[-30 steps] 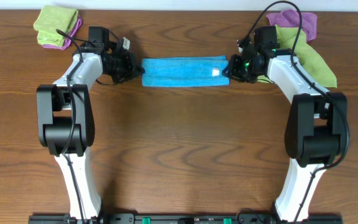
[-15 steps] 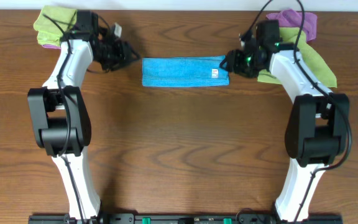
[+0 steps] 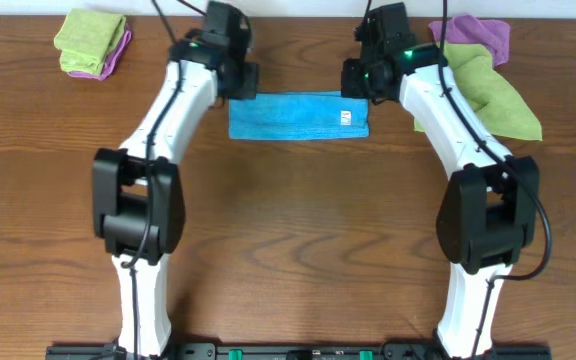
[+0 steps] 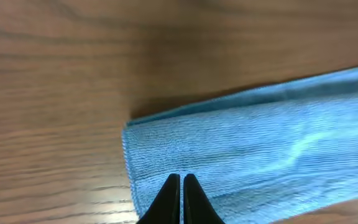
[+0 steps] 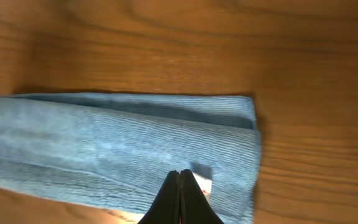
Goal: Fold the cloth
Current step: 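Lower both grippers onto the left and right ends of the strip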
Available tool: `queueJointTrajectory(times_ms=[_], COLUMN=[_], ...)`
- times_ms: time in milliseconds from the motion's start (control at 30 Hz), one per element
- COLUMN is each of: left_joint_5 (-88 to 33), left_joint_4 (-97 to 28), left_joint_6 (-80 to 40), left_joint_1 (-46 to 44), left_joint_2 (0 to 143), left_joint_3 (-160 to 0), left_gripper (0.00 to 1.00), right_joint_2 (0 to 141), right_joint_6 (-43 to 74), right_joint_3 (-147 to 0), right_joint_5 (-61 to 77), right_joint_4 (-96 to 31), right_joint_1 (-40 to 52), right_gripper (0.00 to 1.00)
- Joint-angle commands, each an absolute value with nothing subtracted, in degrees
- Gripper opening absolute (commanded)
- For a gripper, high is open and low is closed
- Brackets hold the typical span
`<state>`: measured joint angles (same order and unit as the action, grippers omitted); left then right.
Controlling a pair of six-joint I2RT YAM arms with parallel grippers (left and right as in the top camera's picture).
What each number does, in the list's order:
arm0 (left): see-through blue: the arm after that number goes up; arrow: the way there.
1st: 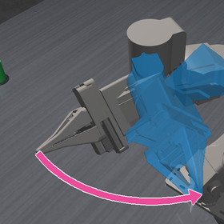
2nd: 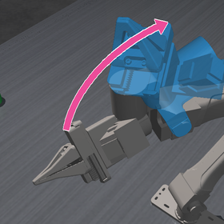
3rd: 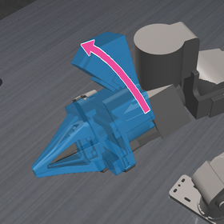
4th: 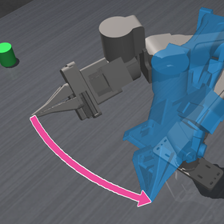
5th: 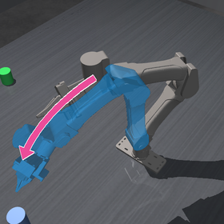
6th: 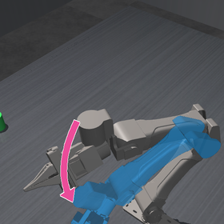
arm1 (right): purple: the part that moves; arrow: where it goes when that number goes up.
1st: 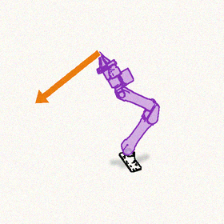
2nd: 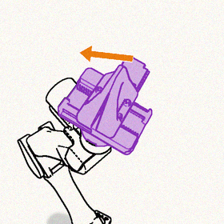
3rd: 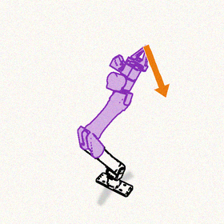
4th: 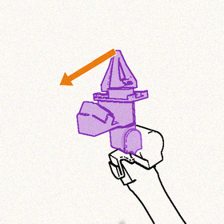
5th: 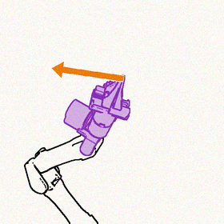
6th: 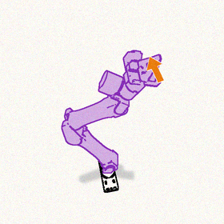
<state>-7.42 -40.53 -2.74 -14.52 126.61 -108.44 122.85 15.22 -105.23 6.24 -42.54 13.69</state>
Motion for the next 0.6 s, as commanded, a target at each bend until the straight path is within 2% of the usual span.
queueJointTrajectory(times_ms=[0,367,433,500,567], left_joint_5=[-3.6,-4.5,-4.5,-4.5,-4.5], left_joint_4=[-41.5,-43.3,-43.5,-43.8,-44.4], left_joint_6=[-1.7,-3.9,-3.9,-3.9,-3.9], left_joint_1=[-13.9,-14.0,-14.0,-14.0,-14.0], left_joint_2=[129.4,134.6,134.9,135.4,136.2], left_joint_3=[-108.0,-108.0,-108.0,-108.0,-108.0], left_gripper=[0.06,0.05,0.06,0.06,0.06], right_joint_2=[123.0,123.9,125.0,126.7,127.9], right_joint_6=[14.3,14.3,14.3,14.0,14.0], right_joint_3=[-105.2,-105.2,-105.2,-105.2,-105.2], right_joint_5=[3.0,3.0,4.0,7.3,12.2], right_joint_4=[-43.3,-44.2,-44.7,-44.8,-44.8], right_joint_1=[12.4,11.6,11.5,11.0,9.9], right_gripper=[0.01,0.03,0.17,0.44,0.55])
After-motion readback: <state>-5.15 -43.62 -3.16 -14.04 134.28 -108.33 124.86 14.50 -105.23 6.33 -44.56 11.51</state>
